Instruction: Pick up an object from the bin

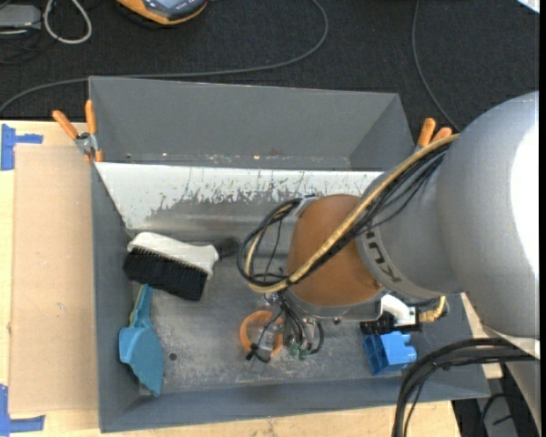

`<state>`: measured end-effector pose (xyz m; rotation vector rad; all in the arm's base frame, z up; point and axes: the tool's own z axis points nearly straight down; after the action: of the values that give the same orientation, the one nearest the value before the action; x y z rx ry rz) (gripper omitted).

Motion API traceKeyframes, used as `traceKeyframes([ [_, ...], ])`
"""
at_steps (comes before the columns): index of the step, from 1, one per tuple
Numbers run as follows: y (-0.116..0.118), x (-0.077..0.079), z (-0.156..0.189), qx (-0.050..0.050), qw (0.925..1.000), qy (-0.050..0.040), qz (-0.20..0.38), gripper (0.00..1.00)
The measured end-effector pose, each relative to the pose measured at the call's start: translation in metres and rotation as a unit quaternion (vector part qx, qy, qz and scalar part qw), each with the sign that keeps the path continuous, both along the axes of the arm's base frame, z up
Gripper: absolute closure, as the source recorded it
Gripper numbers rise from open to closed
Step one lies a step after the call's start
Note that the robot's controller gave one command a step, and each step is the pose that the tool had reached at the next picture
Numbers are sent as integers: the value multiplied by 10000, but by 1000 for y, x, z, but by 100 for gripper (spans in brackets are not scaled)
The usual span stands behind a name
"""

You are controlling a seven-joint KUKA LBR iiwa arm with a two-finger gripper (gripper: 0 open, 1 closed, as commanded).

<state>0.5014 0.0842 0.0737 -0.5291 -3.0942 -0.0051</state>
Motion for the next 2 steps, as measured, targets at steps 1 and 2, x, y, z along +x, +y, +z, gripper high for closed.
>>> traceKeyframes([
  [1,0,0,0,1,10000,0,-4,100],
  [2,0,1,9,3,10000,-10,-12,100],
])
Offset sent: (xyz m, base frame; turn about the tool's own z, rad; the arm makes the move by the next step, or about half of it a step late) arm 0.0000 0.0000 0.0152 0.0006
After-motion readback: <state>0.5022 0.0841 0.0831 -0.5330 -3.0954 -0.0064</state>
